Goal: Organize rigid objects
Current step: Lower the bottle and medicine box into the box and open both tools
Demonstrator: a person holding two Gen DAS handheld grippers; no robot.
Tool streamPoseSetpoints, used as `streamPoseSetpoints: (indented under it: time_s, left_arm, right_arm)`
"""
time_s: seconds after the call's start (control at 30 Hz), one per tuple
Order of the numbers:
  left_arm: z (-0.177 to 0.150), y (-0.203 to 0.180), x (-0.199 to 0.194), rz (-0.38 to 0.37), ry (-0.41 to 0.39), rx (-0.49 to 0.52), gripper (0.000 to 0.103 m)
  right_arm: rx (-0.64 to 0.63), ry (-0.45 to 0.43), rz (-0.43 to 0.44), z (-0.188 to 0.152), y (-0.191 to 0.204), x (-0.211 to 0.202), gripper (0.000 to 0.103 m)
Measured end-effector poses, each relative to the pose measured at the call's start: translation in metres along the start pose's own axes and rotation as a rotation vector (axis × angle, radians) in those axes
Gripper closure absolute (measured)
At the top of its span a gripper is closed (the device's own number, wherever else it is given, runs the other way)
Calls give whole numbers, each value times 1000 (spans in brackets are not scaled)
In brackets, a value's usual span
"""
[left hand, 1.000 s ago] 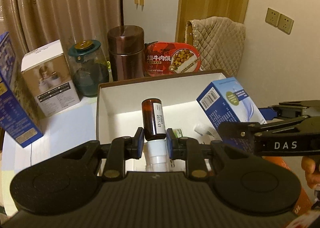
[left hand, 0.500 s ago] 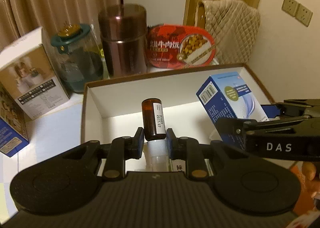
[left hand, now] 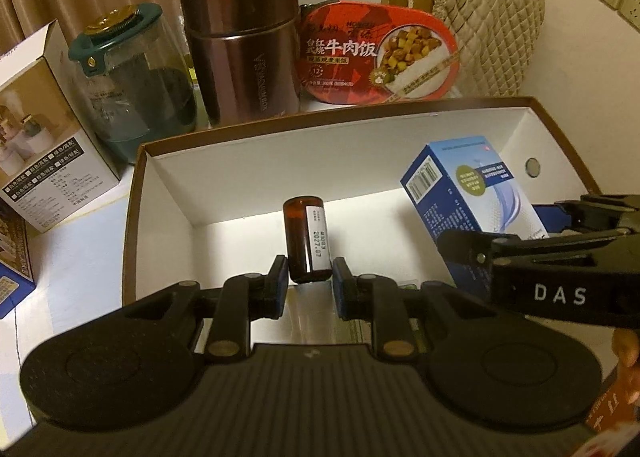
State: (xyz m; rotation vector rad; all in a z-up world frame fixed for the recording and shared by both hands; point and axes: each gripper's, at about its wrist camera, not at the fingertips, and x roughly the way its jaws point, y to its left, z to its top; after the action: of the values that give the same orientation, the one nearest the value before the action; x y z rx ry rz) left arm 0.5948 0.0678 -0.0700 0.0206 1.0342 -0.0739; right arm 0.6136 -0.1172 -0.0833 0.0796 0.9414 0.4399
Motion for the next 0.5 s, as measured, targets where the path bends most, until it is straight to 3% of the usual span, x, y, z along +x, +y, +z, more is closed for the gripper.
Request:
streamPoseSetpoints:
  time_s: [0.17,0.2,0.3,0.5]
  left_arm:
    - [4,2,8,-3,10,-8,82]
    - [5,3,9,-3,10,-10,72]
    - [6,5,11,15,9,-10,62]
    - [2,10,10,5,15,-17,59]
  right_arm:
    - [4,17,8,4,1,9,42]
    - [5,21,13,5,2,11,42]
    - [20,19,19,7,3,14,42]
    - [41,4,16,5,0,11,30]
